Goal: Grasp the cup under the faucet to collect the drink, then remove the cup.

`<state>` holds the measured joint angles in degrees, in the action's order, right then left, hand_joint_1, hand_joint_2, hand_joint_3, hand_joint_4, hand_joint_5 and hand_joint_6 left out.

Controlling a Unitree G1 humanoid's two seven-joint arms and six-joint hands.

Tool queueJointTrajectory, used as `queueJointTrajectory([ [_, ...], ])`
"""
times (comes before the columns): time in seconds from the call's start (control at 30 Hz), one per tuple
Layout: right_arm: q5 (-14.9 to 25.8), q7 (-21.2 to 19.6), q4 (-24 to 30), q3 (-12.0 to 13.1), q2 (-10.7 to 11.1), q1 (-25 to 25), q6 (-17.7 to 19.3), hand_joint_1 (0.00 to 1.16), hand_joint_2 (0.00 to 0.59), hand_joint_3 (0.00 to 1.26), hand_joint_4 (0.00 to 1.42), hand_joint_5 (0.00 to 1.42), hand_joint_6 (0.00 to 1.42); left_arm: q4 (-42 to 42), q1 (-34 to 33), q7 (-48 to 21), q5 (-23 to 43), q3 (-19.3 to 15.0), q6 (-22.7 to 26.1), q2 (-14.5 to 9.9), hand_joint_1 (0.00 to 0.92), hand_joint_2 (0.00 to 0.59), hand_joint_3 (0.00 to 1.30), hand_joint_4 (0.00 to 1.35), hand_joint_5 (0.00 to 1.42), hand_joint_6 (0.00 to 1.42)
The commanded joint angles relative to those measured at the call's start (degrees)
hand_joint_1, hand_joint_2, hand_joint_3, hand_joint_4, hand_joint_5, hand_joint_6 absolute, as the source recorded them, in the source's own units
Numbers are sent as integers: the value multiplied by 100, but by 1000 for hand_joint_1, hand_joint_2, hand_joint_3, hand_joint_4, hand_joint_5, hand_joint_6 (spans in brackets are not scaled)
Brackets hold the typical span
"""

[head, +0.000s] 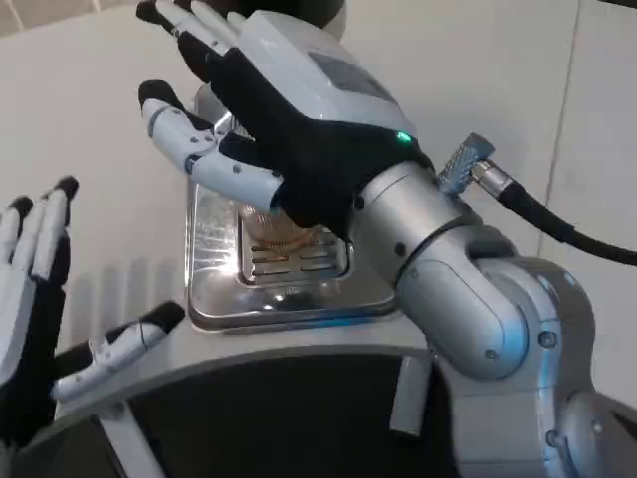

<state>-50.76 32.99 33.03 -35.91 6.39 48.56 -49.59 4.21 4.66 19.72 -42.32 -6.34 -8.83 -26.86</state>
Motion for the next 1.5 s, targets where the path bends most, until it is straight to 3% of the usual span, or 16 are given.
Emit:
queueJointTrajectory([
  [0.03, -28, 255, -56, -71, -159, -57, 72, 0, 575, 70, 0, 0, 0, -157, -192, 33, 119, 43, 69, 63, 0, 91, 0, 0, 0, 0],
  [0.33, -92, 299, -142, 72, -250, -146, 244, 0, 576, 72, 0, 0, 0, -392, -672, 10, 275, 304, 18, 236, 0, 64, 0, 0, 0, 1],
  [0.7, -111, 290, -180, 224, -317, -230, 366, 0, 585, 73, 0, 0, 0, -1037, -1003, 230, 532, 533, -639, 257, 65, 42, 0, 0, 13, 36],
  [1.5, -16, 105, -104, 591, -524, -456, 634, 0, 586, 67, 0, 0, 0, -1847, -1937, 254, 482, 1138, -471, 435, 81, 37, 0, 0, 14, 42],
])
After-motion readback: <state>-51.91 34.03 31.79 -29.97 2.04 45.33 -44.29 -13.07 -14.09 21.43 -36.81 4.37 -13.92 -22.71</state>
